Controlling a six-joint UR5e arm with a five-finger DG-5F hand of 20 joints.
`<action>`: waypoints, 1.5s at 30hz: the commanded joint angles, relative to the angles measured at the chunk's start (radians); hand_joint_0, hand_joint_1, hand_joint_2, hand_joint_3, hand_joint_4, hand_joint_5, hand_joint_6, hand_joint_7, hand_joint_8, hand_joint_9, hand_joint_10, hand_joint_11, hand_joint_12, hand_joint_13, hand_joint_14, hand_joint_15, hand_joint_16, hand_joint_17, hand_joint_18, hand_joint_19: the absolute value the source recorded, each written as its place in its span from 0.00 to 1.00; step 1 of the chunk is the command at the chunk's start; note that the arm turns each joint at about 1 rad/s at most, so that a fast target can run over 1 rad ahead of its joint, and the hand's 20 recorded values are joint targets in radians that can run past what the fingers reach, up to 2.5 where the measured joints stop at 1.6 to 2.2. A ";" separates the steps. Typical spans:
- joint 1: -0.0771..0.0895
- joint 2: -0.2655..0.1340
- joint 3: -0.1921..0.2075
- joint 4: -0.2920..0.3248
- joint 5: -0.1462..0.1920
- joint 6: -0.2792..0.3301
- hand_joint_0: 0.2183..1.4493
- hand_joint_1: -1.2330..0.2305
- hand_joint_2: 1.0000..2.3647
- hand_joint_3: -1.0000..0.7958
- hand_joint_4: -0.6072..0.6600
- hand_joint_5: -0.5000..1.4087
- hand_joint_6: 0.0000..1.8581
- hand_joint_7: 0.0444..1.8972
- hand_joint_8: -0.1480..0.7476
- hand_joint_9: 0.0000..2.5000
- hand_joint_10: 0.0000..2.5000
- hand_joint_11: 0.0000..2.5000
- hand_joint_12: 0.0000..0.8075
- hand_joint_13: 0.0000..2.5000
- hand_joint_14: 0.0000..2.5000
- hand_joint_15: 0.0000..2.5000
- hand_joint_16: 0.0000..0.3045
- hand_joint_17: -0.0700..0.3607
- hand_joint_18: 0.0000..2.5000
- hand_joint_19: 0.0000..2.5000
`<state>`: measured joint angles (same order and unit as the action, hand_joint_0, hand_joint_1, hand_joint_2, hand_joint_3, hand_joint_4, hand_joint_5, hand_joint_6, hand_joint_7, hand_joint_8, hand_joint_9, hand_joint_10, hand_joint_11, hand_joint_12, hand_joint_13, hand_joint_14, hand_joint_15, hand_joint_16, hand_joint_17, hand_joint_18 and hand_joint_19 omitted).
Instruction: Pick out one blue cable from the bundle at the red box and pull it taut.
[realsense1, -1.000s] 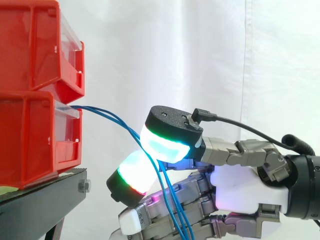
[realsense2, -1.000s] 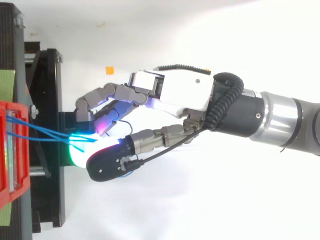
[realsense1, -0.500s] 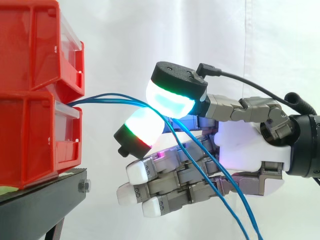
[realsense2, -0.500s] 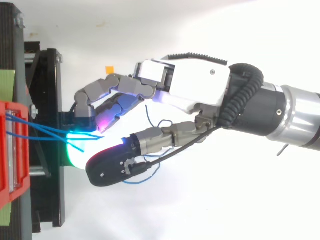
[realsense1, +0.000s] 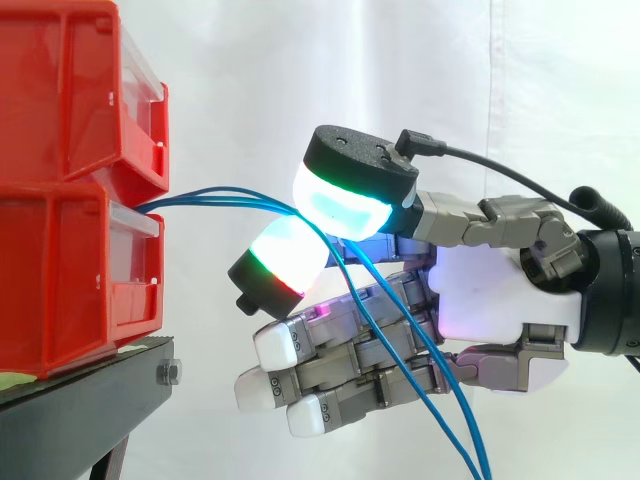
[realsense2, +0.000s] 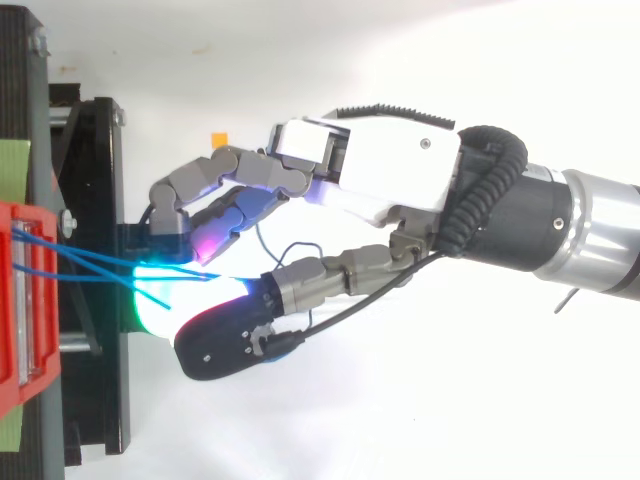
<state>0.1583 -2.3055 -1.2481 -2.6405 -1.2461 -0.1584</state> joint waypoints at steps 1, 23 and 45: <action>0.000 0.000 0.001 -0.006 -0.001 -0.001 0.35 0.27 0.01 0.35 0.52 0.17 0.47 0.56 0.45 0.34 0.01 0.15 0.39 0.28 0.00 0.06 0.16 0.42 0.25 0.16; -0.003 0.000 -0.001 -0.012 0.000 -0.003 0.29 0.21 0.00 0.28 0.59 0.17 0.48 0.52 0.45 0.35 0.01 0.16 0.38 0.31 0.00 0.08 0.16 0.42 0.28 0.17; -0.003 0.000 -0.001 -0.006 0.000 -0.004 0.31 0.58 0.00 0.28 0.55 0.20 0.41 0.58 0.43 0.41 0.01 0.15 0.38 0.32 0.00 0.09 0.15 0.41 0.28 0.19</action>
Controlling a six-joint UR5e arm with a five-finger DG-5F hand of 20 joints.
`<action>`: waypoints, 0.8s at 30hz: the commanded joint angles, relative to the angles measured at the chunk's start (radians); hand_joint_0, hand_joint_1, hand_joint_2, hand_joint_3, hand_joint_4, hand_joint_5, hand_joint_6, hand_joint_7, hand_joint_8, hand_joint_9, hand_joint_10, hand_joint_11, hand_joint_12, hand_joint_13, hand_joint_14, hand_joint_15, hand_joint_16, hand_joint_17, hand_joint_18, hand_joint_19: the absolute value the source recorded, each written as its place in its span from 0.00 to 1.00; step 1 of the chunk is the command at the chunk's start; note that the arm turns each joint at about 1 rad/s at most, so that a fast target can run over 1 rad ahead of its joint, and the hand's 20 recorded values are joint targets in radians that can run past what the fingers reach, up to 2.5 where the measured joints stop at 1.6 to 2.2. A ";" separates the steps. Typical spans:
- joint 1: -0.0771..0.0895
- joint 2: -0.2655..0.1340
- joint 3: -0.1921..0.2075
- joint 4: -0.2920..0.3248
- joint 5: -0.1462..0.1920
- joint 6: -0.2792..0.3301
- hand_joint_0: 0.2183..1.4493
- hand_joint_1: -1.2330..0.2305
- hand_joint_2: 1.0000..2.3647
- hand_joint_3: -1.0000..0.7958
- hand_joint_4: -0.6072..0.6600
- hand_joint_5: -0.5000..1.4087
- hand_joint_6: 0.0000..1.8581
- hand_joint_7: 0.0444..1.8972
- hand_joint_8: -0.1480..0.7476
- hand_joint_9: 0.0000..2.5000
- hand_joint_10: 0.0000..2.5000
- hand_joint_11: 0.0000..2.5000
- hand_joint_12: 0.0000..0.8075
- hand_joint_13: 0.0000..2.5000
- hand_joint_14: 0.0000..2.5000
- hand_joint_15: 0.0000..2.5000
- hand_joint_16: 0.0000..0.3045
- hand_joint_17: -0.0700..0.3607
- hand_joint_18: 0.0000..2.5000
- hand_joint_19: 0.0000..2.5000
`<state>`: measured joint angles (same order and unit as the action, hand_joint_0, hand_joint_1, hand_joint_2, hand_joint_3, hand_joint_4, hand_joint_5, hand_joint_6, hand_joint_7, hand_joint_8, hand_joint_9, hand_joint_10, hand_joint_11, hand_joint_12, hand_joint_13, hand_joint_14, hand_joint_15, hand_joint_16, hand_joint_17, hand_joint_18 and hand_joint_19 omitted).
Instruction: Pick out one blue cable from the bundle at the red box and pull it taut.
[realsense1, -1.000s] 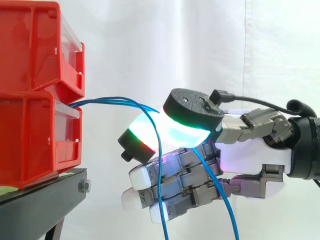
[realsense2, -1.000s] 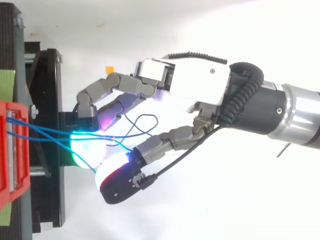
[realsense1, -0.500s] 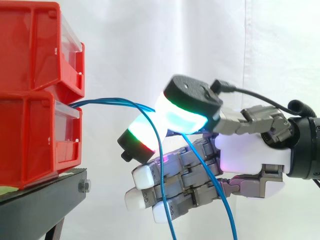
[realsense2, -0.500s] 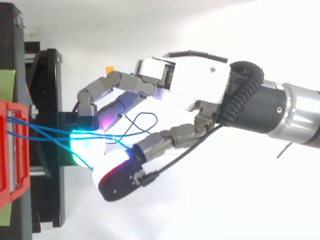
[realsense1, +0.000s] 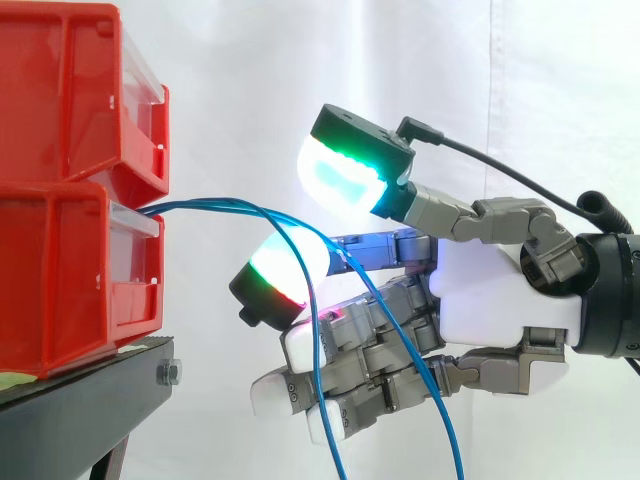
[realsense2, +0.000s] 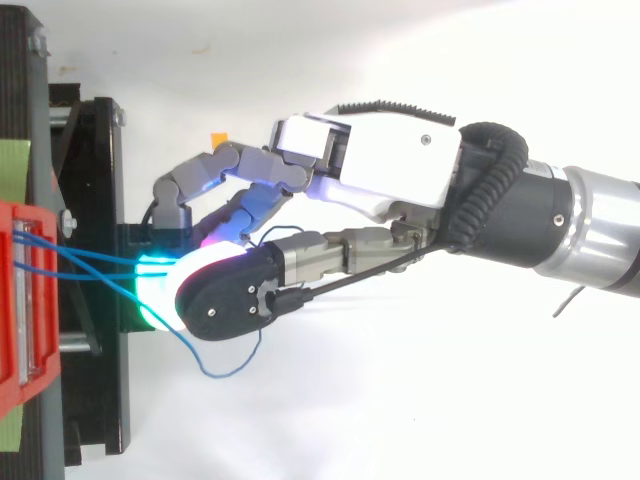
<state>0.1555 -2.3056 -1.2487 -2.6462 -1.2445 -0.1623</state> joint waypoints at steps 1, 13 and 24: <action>-0.001 0.000 0.000 0.000 0.000 0.000 0.32 0.56 0.00 0.28 0.56 0.20 0.41 0.59 0.43 0.41 0.01 0.15 0.38 0.32 0.00 0.09 0.15 0.41 0.28 0.19; 0.001 0.000 0.000 -0.001 -0.001 0.000 0.31 0.41 0.01 0.39 0.58 0.18 0.45 0.59 0.46 0.38 0.01 0.17 0.40 0.30 0.00 0.09 0.16 0.42 0.26 0.19; 0.001 0.002 0.002 0.000 -0.001 -0.042 0.27 0.39 0.00 0.28 0.59 0.18 0.46 0.54 0.45 0.38 0.01 0.16 0.40 0.30 0.00 0.09 0.17 0.43 0.27 0.19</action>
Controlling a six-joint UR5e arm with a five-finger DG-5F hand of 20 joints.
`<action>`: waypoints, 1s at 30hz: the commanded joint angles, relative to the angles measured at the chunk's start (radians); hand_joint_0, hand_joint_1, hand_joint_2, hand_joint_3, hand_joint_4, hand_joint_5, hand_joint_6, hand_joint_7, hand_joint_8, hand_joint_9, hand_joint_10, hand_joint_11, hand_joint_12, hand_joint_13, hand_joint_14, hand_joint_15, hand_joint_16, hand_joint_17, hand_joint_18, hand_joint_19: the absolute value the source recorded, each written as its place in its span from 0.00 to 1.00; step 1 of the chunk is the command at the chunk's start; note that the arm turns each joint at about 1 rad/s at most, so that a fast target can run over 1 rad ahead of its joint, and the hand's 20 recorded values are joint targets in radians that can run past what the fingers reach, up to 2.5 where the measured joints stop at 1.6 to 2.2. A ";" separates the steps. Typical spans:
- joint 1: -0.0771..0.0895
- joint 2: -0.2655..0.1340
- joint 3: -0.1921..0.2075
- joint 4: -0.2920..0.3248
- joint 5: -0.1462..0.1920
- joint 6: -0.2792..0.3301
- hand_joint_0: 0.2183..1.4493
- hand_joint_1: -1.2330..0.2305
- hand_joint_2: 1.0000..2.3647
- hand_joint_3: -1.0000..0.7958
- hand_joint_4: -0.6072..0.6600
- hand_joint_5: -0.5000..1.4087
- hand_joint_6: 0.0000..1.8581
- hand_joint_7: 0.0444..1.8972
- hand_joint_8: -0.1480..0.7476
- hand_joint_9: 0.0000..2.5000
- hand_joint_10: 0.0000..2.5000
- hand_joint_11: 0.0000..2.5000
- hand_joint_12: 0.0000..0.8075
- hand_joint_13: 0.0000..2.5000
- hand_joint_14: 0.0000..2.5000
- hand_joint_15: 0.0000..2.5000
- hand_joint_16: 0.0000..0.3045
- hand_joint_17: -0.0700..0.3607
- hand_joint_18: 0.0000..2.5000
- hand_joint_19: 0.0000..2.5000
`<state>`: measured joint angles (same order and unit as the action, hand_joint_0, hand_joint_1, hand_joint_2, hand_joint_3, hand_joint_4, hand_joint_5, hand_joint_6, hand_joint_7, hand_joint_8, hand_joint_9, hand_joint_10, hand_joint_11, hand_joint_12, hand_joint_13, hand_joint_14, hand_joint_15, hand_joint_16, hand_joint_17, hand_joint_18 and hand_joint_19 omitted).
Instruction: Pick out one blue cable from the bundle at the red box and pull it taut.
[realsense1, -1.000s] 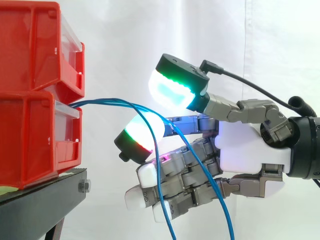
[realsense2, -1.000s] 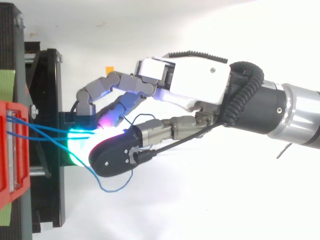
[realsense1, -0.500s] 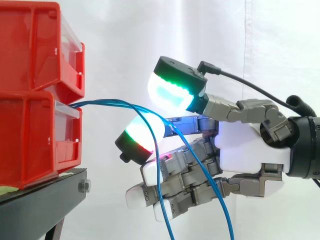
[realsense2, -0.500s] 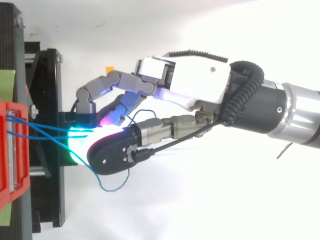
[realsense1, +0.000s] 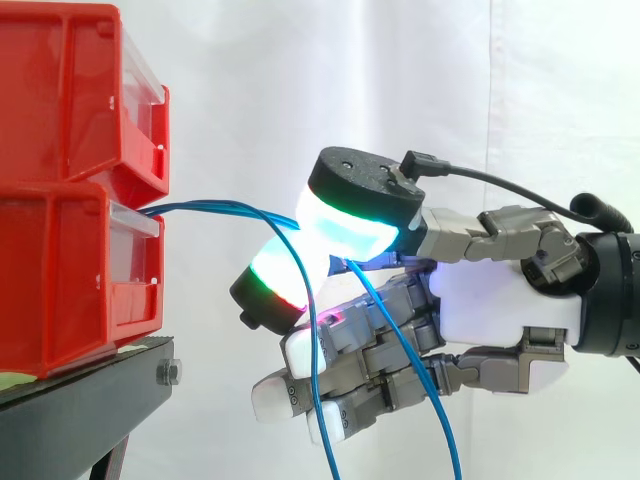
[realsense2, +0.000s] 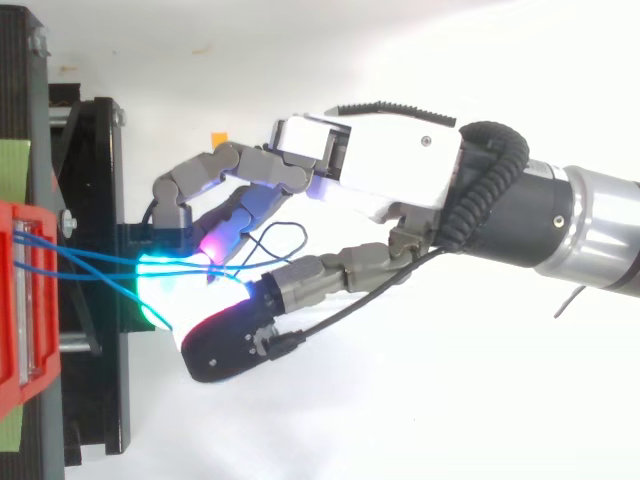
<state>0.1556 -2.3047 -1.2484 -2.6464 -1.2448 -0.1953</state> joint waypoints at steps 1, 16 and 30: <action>0.001 0.001 0.000 0.000 -0.004 -0.009 0.22 0.49 0.00 0.28 0.60 0.18 0.46 0.52 0.47 0.39 0.01 0.16 0.42 0.31 0.00 0.08 0.18 0.45 0.28 0.19; 0.005 0.016 0.009 -0.037 0.002 -0.007 0.31 0.42 0.01 0.39 0.57 0.18 0.44 0.60 0.45 0.38 0.01 0.17 0.40 0.30 0.00 0.10 0.16 0.42 0.25 0.20; 0.005 0.016 0.009 -0.037 0.001 -0.009 0.28 0.50 0.00 0.28 0.58 0.17 0.46 0.53 0.45 0.37 0.01 0.17 0.40 0.30 0.00 0.09 0.17 0.43 0.26 0.20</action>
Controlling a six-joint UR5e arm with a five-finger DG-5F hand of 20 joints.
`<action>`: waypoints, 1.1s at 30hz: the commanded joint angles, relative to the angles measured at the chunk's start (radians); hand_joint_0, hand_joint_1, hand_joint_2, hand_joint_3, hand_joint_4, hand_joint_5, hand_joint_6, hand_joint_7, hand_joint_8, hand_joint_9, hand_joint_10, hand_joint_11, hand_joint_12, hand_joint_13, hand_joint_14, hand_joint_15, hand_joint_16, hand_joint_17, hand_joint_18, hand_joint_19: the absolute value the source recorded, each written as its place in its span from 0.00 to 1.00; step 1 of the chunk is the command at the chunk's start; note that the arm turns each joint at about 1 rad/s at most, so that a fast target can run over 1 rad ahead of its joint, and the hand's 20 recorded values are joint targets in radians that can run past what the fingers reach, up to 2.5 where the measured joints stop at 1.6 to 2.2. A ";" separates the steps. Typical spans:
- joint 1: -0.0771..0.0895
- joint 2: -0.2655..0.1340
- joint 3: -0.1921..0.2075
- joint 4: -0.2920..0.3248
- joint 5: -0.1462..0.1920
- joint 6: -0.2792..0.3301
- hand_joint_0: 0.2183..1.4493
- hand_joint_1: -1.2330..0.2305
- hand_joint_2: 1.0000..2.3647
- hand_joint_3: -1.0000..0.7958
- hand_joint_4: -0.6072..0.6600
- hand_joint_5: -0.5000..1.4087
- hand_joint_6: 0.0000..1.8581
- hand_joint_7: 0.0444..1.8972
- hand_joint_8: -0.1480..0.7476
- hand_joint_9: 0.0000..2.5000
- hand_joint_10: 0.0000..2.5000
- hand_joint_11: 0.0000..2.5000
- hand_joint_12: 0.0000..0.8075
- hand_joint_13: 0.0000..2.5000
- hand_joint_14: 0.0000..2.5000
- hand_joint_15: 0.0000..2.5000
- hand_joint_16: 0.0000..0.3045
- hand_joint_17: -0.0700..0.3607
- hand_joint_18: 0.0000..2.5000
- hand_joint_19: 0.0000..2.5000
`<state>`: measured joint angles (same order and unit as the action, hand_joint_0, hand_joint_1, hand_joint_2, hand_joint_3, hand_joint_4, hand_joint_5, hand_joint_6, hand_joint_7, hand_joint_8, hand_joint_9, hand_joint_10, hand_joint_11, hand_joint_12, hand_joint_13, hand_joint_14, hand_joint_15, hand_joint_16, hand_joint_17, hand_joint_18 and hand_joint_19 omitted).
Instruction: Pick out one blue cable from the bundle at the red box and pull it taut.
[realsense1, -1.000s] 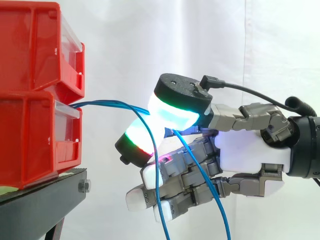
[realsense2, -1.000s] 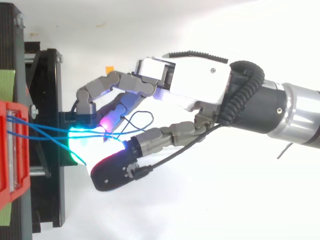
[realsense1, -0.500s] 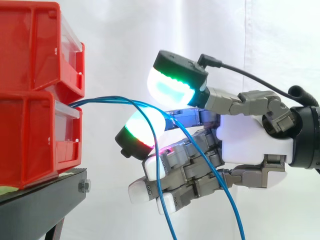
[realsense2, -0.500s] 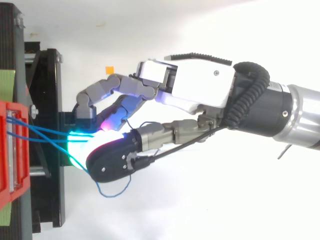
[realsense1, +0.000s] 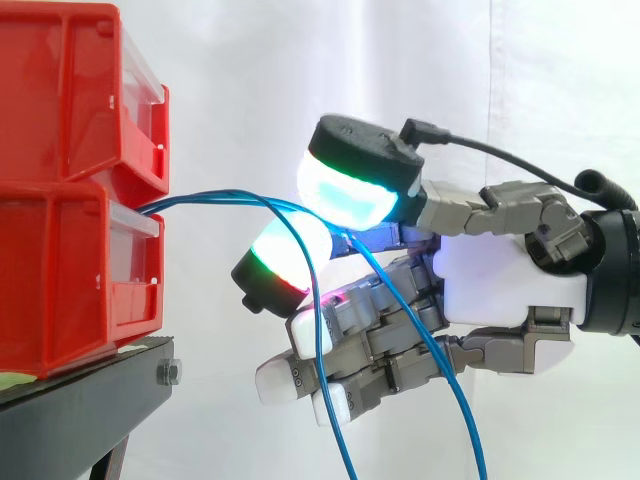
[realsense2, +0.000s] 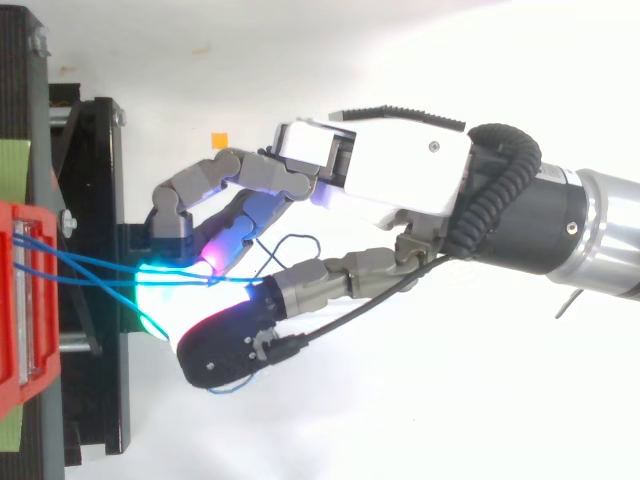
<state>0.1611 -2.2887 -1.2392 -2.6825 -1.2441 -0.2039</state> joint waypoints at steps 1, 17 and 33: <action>0.000 0.000 0.000 0.000 0.000 -0.002 0.29 0.55 0.00 0.28 0.58 0.18 0.46 0.54 0.45 0.38 0.01 0.17 0.40 0.30 0.00 0.09 0.17 0.43 0.25 0.20; 0.002 0.000 0.001 0.000 0.012 -0.002 0.32 0.38 0.02 0.45 0.55 0.18 0.47 0.58 0.46 0.38 0.01 0.19 0.40 0.30 0.00 0.09 0.16 0.42 0.26 0.19; 0.000 0.000 0.000 0.004 0.012 -0.002 0.32 0.56 0.01 0.34 0.58 0.18 0.47 0.57 0.46 0.39 0.01 0.20 0.40 0.30 0.00 0.09 0.16 0.42 0.25 0.20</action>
<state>0.1618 -2.2890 -1.2394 -2.6800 -1.2318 -0.2057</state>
